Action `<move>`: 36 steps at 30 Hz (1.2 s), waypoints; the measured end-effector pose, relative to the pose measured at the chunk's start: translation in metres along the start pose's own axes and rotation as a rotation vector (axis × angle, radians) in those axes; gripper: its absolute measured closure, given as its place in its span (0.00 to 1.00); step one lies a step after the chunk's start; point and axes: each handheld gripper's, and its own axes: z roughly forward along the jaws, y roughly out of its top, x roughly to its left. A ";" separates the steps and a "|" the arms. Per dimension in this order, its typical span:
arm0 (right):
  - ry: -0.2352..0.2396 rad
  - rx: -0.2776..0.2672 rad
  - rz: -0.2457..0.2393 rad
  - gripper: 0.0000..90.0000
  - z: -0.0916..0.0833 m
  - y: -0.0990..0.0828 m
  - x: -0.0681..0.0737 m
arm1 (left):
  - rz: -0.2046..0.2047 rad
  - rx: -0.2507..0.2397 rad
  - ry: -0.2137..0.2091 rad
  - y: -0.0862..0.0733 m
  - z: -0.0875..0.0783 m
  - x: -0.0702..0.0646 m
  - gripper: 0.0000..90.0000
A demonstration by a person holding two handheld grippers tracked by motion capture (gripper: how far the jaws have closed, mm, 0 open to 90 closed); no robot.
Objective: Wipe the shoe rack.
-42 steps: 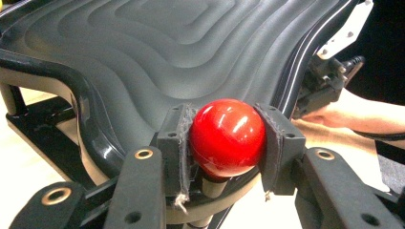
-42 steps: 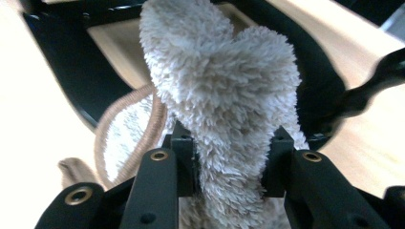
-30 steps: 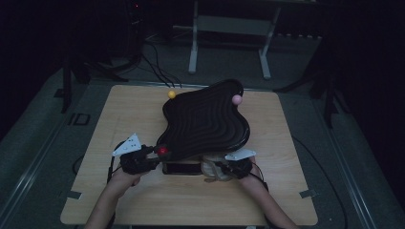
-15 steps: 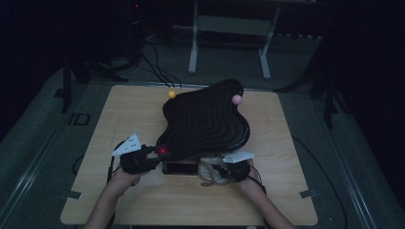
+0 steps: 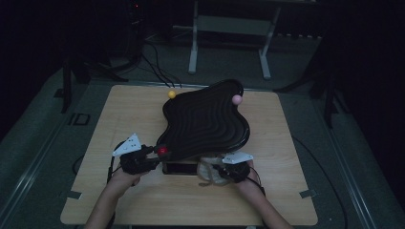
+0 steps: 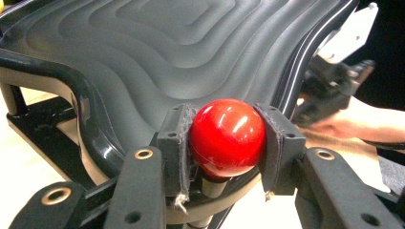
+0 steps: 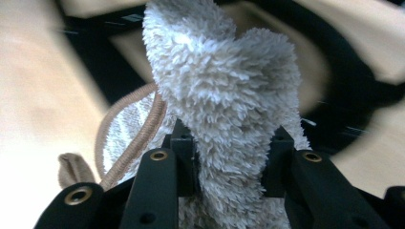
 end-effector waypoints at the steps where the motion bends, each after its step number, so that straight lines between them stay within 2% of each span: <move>1: 0.004 -0.004 0.024 0.74 0.000 -0.001 -0.006 | -0.002 -0.001 -0.002 0.000 0.000 0.000 0.66; 2: 0.021 -0.009 0.061 0.74 0.000 -0.002 -0.007 | -0.001 0.000 -0.004 0.000 0.000 0.001 0.66; 3: 0.020 -0.007 0.059 0.74 0.000 -0.002 -0.004 | 0.001 0.002 -0.005 0.000 0.000 0.001 0.66; 4: 0.026 -0.006 0.034 0.74 0.001 -0.003 0.004 | 0.001 0.001 -0.005 0.000 0.000 0.001 0.66; 5: 0.038 -0.007 0.028 0.74 0.002 -0.003 0.009 | 0.000 0.000 -0.005 0.000 0.000 0.001 0.66; 7: 0.093 -0.013 0.014 0.74 0.001 -0.001 0.022 | 0.001 0.001 -0.006 0.000 0.000 0.001 0.66; 9: 0.125 -0.018 -0.040 0.74 0.001 0.000 0.034 | 0.000 0.002 -0.002 0.000 0.000 0.000 0.66; 10: 0.108 -0.007 -0.072 0.74 0.000 0.002 0.037 | 0.000 0.001 -0.002 0.000 0.000 0.000 0.66; 11: 0.105 -0.004 -0.075 0.74 0.000 0.003 0.035 | -0.001 0.001 -0.003 0.000 0.000 0.000 0.66; 13: 0.075 0.003 -0.039 0.74 0.000 0.003 0.024 | 0.000 0.002 -0.001 0.000 0.000 0.000 0.66; 14: 0.049 0.003 -0.018 0.74 0.001 0.002 0.017 | 0.000 0.001 0.000 0.000 0.000 0.000 0.66; 15: 0.043 0.005 0.025 0.74 0.001 0.001 0.011 | 0.000 0.000 -0.001 0.000 0.000 0.000 0.66; 16: 0.052 -0.003 0.045 0.74 0.001 0.000 0.008 | 0.001 0.001 -0.002 0.000 0.000 0.000 0.66; 18: 0.062 -0.002 0.029 0.74 0.001 -0.002 0.016 | 0.003 0.002 -0.004 0.000 0.000 0.000 0.66; 21: 0.151 -0.012 0.004 0.74 -0.001 -0.002 0.032 | 0.001 0.001 -0.004 0.000 0.000 0.000 0.66; 23: 0.145 -0.005 -0.048 0.74 -0.001 -0.002 0.043 | 0.000 0.002 -0.002 0.000 0.000 0.000 0.66; 25: 0.140 -0.004 -0.051 0.74 -0.002 0.000 0.038 | -0.001 0.001 -0.001 0.000 0.000 0.000 0.66; 26: 0.120 0.000 -0.032 0.74 -0.003 0.001 0.032 | -0.002 0.001 -0.002 0.000 0.000 0.000 0.66; 27: 0.081 0.000 -0.018 0.74 -0.002 0.001 0.026 | -0.001 0.002 -0.002 0.000 0.000 0.000 0.66; 28: 0.081 0.000 -0.018 0.74 -0.002 0.001 0.026 | -0.001 0.002 -0.002 0.000 0.000 0.000 0.66; 29: 0.068 0.005 0.006 0.74 -0.002 0.001 0.020 | -0.002 0.001 -0.001 0.000 0.000 0.000 0.66; 30: 0.092 0.002 0.054 0.74 -0.001 0.000 0.019 | -0.001 0.001 -0.002 0.000 0.000 0.000 0.66; 32: 0.110 0.002 0.021 0.74 0.002 0.000 0.030 | -0.001 0.002 -0.005 0.000 0.000 0.001 0.66; 33: 0.160 -0.002 0.020 0.74 0.004 0.002 0.038 | -0.002 0.001 -0.003 0.000 0.000 0.000 0.66; 34: 0.191 -0.004 0.013 0.74 0.006 0.003 0.044 | -0.002 0.001 -0.003 0.000 0.000 0.000 0.66; 36: 0.185 0.008 -0.029 0.73 0.008 0.004 0.056 | -0.002 0.002 -0.001 0.000 0.000 0.000 0.66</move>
